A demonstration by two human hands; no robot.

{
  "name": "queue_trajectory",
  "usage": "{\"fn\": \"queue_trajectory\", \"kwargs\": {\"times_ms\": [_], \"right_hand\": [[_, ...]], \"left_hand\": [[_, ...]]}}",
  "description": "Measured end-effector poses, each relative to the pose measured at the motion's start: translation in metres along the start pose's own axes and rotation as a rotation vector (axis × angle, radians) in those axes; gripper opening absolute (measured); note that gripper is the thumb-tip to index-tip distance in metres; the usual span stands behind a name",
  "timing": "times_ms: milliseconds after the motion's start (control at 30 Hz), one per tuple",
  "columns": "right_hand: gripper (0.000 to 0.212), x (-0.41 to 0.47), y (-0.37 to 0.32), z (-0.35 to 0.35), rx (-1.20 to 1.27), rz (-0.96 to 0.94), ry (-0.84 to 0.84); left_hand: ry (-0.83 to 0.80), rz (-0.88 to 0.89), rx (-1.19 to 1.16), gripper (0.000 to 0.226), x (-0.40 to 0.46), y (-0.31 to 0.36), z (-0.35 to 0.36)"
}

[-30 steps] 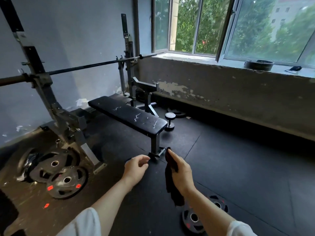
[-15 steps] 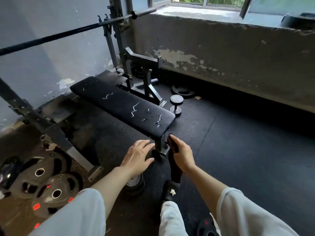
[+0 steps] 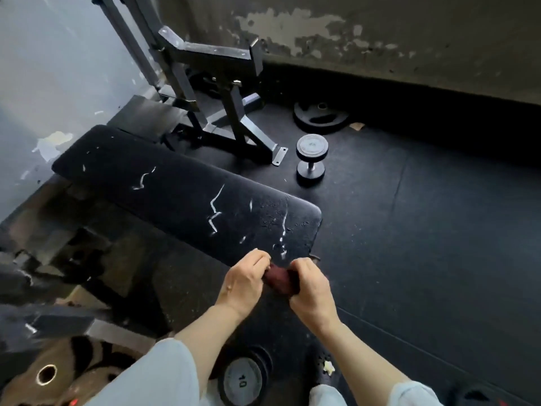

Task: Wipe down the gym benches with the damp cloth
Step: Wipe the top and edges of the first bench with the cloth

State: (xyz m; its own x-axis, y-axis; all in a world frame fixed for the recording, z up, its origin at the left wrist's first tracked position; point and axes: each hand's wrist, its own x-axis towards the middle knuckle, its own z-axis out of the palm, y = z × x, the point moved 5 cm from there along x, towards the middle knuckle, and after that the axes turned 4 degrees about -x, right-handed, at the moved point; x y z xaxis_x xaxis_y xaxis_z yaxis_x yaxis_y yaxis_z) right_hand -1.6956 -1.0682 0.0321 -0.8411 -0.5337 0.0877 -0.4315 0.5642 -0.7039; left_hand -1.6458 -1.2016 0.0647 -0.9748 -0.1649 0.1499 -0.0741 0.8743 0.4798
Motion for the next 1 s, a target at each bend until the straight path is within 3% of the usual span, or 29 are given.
{"fn": "queue_trajectory", "kwargs": {"times_ms": [100,233,300,367,567,800,1000], "right_hand": [[0.053,0.021,0.017,0.033,-0.306,-0.113,0.088],[0.081,0.028,0.070,0.132,-0.517,0.034,-0.262],[0.070,0.026,0.086,0.165,-0.579,0.067,-0.341],[0.057,0.031,0.096,0.179,-0.622,0.000,-0.327],[0.047,0.054,0.119,0.180,-0.716,-0.328,-0.385],[0.049,0.050,0.130,0.190,-0.648,-0.410,-0.216],[0.048,0.049,0.135,0.193,-0.552,-0.422,-0.093]], "left_hand": [[-0.058,0.115,0.053,0.032,0.021,-0.047,0.033],[-0.486,0.137,0.273,0.072,0.024,-0.136,0.111],[-0.603,0.199,0.310,0.085,0.024,-0.161,0.135],[-0.567,0.310,0.252,0.084,0.028,-0.177,0.149],[-0.495,0.614,0.243,0.086,0.051,-0.199,0.166],[-0.352,0.822,0.335,0.078,0.052,-0.211,0.181],[-0.224,0.872,0.340,0.079,0.053,-0.211,0.183]]}}
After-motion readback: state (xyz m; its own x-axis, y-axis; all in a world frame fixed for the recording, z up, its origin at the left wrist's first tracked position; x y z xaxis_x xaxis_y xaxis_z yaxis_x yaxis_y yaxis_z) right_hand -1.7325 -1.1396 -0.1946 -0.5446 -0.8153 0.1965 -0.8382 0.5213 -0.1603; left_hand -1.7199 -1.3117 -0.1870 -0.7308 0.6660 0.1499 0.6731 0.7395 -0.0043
